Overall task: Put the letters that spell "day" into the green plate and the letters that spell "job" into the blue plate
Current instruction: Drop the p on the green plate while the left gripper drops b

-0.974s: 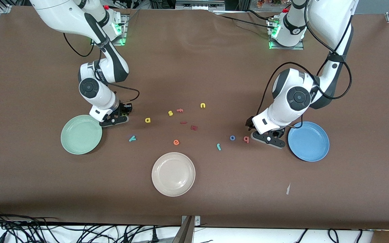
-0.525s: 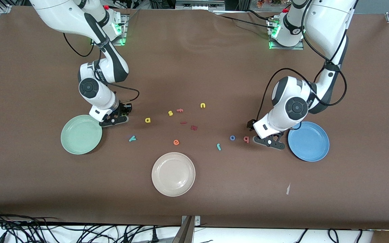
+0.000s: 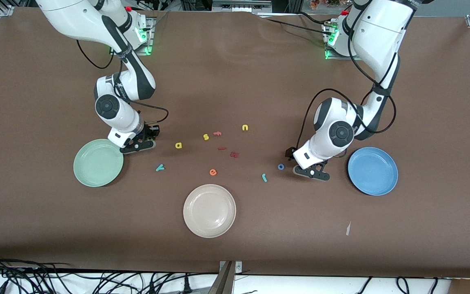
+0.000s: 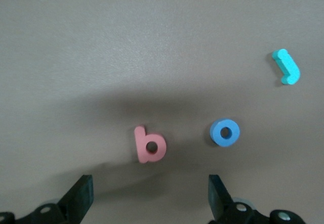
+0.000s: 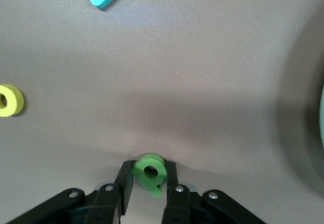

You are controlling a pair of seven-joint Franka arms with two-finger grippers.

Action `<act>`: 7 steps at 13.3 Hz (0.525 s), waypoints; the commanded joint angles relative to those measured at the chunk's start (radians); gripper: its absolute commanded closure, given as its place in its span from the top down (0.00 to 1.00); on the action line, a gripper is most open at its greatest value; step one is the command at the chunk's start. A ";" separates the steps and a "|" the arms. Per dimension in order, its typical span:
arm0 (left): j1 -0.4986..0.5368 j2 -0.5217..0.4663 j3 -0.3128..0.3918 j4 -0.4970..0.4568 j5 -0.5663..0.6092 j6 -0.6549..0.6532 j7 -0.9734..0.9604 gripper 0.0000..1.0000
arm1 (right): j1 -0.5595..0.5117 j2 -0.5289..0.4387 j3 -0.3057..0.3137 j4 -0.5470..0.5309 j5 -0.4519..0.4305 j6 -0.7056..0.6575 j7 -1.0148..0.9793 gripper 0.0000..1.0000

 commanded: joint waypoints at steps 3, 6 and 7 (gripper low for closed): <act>-0.027 0.046 0.027 0.024 -0.025 0.046 -0.008 0.94 | -0.013 -0.012 -0.002 0.205 0.014 -0.318 0.004 0.20; -0.041 0.057 0.038 0.049 -0.025 0.046 -0.008 0.86 | -0.044 0.004 -0.006 0.278 -0.003 -0.341 -0.018 0.20; -0.043 0.060 0.038 0.052 -0.025 0.046 -0.006 0.74 | -0.064 0.008 -0.008 0.298 -0.006 -0.341 -0.025 0.20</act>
